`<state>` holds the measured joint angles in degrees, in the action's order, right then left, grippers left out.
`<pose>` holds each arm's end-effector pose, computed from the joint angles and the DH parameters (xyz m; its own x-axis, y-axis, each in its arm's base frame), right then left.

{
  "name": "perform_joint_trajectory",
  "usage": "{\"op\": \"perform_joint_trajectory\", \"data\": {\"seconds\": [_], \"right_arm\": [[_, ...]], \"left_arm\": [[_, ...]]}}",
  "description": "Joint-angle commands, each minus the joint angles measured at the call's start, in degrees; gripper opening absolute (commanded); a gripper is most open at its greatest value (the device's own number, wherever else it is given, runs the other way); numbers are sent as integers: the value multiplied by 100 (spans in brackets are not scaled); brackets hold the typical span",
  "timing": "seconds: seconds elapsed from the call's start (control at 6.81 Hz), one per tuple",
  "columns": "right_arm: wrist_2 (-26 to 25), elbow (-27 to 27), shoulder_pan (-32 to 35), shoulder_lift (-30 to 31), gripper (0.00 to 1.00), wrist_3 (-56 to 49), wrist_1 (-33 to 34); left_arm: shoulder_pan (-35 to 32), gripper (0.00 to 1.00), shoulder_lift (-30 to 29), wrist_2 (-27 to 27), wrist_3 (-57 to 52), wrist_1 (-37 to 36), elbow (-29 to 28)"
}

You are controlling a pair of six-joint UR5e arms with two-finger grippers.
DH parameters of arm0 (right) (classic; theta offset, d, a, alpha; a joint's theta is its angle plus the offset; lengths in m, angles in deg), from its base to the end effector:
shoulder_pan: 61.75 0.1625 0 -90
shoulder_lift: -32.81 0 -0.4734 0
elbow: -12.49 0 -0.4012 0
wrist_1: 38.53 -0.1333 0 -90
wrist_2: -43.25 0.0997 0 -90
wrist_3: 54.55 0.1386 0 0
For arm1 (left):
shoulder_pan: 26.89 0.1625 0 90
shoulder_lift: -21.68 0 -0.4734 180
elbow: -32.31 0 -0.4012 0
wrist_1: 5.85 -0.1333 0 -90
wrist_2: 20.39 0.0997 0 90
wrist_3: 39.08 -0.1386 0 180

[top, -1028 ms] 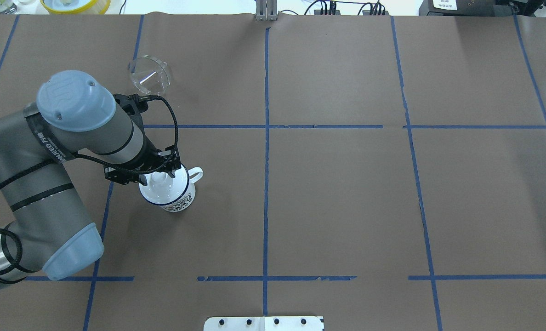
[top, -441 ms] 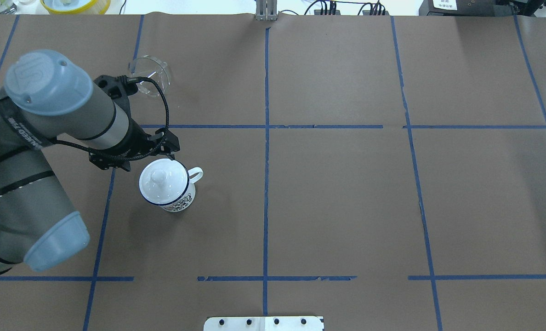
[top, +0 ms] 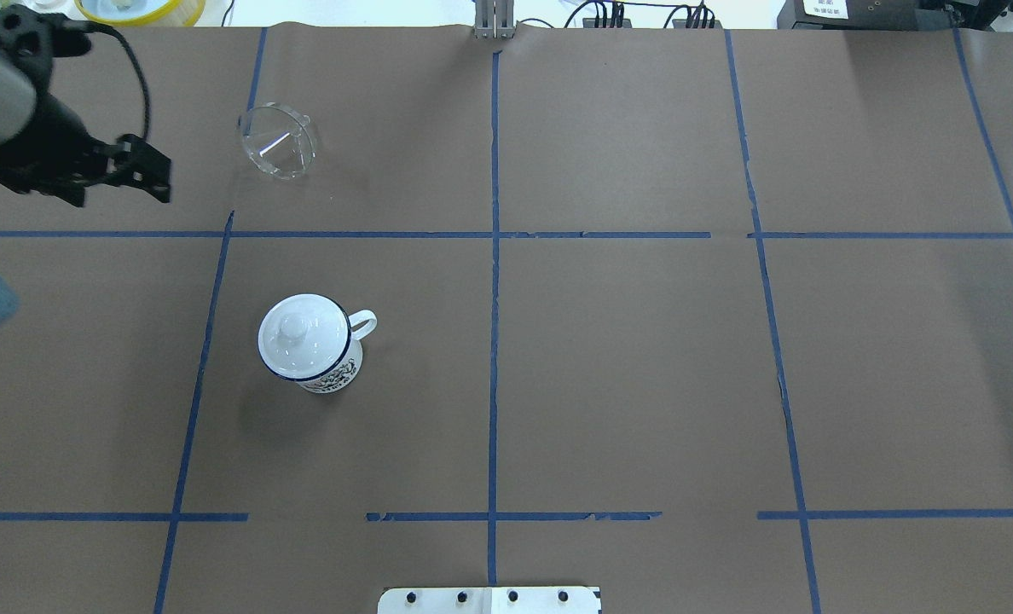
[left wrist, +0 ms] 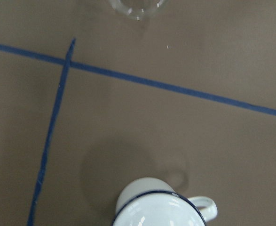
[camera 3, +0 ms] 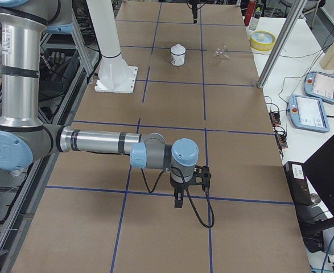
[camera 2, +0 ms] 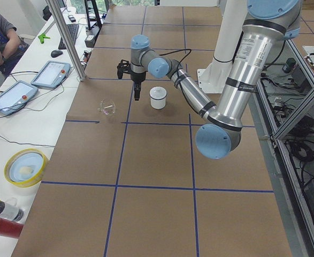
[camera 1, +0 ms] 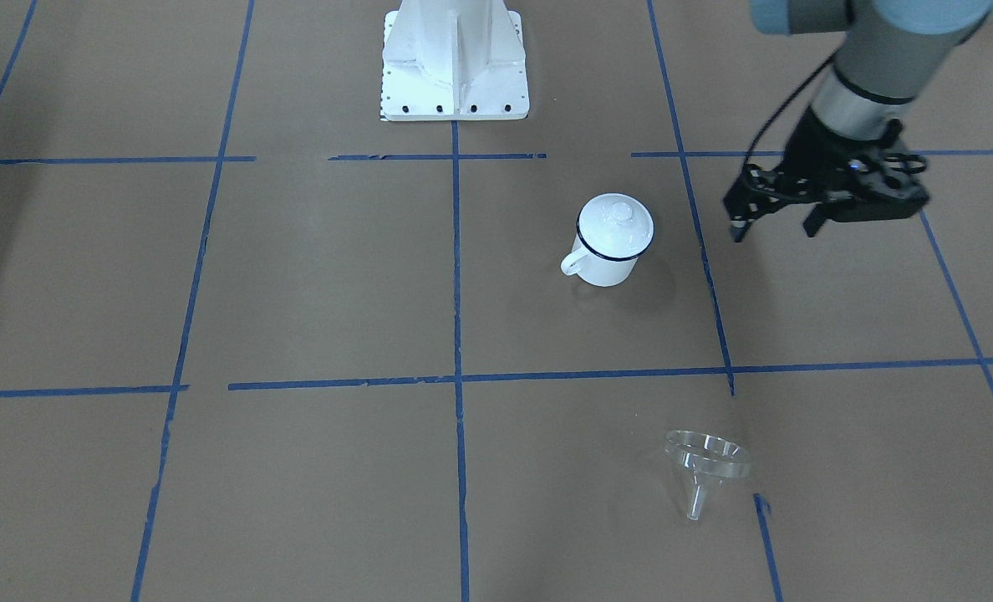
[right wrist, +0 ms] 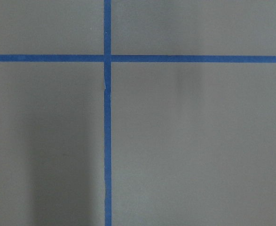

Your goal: Remove funnel from cup

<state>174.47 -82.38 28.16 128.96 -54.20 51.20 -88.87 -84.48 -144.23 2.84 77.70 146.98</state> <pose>0.0413 -0.4483 0.7481 0.7522 0.0165 0.6587 -0.0030 0.9998 -0.0217 0.2242 -0.5407 0.3936 0.6947 0.0101 -0.7192 0.1027 0.9883 0.1131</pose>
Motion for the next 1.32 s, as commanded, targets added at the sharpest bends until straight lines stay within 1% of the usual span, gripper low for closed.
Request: {"op": "perform_joint_trajectory", "data": {"seconds": [0.0,0.15,0.29,0.44,0.59,0.73,0.88,1.17], "right_arm": [[0,3,0,0,100,0,0],[0,3,0,0,100,0,0],[0,-5,0,0,100,0,0],[0,3,0,0,100,0,0],[0,3,0,0,100,0,0],[0,3,0,0,100,0,0],[0,-5,0,0,100,0,0],[0,3,0,0,100,0,0]], "left_arm": [[-1408,100,638,-569,-2459,3,-435],[-2031,100,858,-780,-3548,-5,-725],[-2516,100,1251,-843,-4655,3,-997],[-2851,100,1516,-853,-4971,-23,-1287],[-2863,100,1989,-1262,-5009,3,-1551],[-2881,100,2046,-1457,-5053,82,-1745],[-2907,100,2064,-1442,-5036,343,-1730],[-2916,100,2003,-1451,-4983,372,-1712]]}}
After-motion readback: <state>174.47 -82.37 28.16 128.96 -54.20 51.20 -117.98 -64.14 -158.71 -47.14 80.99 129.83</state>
